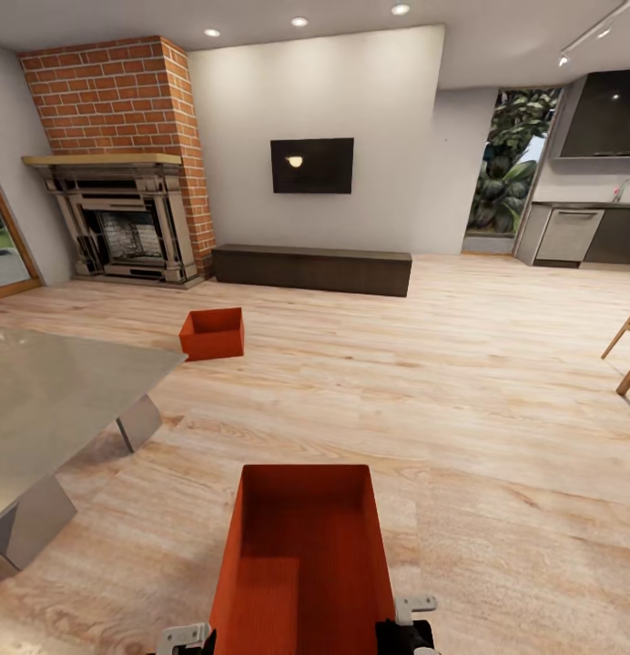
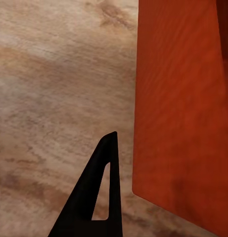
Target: Move the two storage containers from the living room to the garage. In the garage, place one container on the floor and stack the other container on top of it (either order is fine).
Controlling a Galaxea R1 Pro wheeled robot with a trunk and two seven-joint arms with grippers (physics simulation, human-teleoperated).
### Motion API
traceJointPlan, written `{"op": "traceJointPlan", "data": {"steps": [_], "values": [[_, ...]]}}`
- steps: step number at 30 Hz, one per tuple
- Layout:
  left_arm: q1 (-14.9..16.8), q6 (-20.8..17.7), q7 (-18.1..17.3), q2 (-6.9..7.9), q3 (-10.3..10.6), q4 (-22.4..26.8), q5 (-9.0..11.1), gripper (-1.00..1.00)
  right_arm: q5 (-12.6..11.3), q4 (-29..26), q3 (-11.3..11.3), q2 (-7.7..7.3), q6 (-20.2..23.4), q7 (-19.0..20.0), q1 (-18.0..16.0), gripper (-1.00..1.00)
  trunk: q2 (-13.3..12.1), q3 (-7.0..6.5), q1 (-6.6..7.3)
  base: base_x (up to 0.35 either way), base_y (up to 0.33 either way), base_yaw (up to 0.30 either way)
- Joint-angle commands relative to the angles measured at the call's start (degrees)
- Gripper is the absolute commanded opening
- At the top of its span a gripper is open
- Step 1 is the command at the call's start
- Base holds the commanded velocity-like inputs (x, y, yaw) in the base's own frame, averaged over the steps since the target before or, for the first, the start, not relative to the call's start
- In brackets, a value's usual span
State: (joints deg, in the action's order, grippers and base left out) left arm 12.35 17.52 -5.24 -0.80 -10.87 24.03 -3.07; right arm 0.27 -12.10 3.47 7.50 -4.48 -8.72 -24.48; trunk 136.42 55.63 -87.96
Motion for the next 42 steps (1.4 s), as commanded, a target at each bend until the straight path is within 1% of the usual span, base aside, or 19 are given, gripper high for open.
{"op": "traceJointPlan", "data": {"steps": [1,11,30,36,42], "values": [[0.0,0.1,0.0,0.00,-1.1,0.0,0.1,-1.00,0.2,0.1,-0.1,-0.38,-0.2,-1.1,0.0,-1.00,-0.4,-0.14,0.24,0.000,0.000,0.000],[0.1,0.1,0.0,-0.04,-1.1,0.1,0.1,-1.00,0.2,0.1,-0.1,-0.38,-0.2,-1.1,0.0,-1.00,-4.4,-1.93,2.44,0.000,0.000,0.000],[0.2,0.1,0.0,0.01,-1.1,0.2,0.1,-1.00,0.2,-0.2,-0.1,-0.38,-0.2,-1.1,-2.2,-1.00,-4.4,-1.93,2.44,0.000,0.000,0.000],[0.2,0.1,0.0,0.01,-1.1,0.2,0.1,-1.00,0.2,-0.2,-0.1,-0.38,-0.2,-1.1,-2.5,-1.00,-6.8,-3.01,3.75,0.000,0.000,0.000],[0.2,0.1,0.0,0.01,-1.1,1.1,0.1,-1.00,0.2,-0.2,-0.1,-0.38,-0.2,-1.1,-2.5,-1.00,-6.8,-3.01,3.75,0.000,0.000,0.000]]}}
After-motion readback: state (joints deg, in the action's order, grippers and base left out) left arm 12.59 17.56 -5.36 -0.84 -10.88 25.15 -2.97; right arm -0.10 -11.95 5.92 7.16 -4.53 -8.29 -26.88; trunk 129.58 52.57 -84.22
